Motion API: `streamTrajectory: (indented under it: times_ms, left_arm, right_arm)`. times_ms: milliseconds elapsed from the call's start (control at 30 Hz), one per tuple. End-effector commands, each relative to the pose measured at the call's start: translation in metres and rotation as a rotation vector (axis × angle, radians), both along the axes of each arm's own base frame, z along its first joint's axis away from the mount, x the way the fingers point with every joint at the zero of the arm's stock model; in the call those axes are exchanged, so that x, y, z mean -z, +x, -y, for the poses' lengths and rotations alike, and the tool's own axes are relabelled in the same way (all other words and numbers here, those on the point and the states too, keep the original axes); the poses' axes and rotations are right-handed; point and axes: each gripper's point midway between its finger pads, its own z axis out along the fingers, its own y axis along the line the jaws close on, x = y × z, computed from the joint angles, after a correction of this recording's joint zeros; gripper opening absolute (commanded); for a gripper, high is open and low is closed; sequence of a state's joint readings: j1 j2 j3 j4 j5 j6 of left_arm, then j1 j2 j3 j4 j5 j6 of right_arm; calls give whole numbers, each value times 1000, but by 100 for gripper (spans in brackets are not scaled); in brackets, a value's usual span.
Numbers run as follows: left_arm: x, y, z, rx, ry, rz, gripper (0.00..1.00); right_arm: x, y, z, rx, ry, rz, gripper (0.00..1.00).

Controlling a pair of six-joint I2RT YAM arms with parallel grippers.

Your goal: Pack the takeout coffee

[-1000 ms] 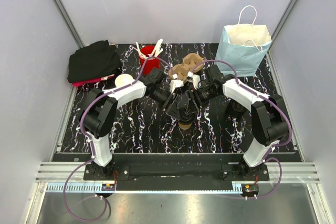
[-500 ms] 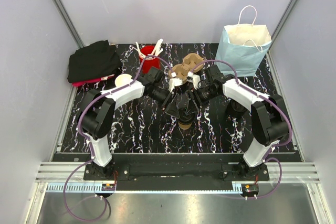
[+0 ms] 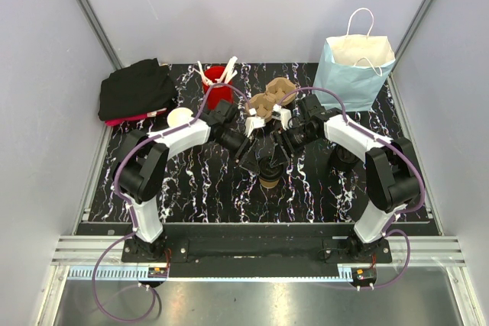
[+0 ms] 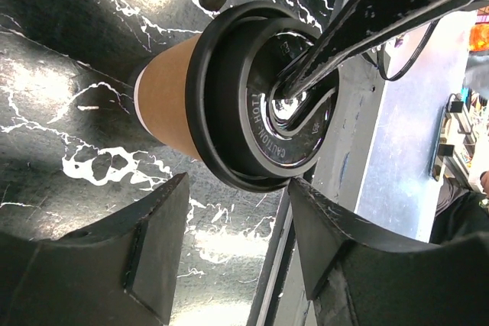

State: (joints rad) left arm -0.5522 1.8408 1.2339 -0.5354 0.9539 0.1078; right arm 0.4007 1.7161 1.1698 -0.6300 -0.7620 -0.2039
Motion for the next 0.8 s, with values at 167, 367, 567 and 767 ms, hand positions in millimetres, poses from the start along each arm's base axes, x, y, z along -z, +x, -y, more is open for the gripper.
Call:
streamTrajectory:
  times_ms: [167, 367, 567, 767]
  left_arm:
    - [15, 8, 3, -10, 72, 49, 51]
    - [34, 14, -4, -28, 172, 67, 44]
    - [48, 18, -8, -39, 263, 89, 41]
    - [-2, 31, 4, -45, 100, 94, 47]
  right_arm:
    - [12, 3, 4, 5, -47, 29, 61]
    - [18, 2, 6, 6, -57, 21, 60]
    - [23, -1, 9, 6, -72, 11, 58]
    - [20, -1, 8, 4, -68, 20, 58]
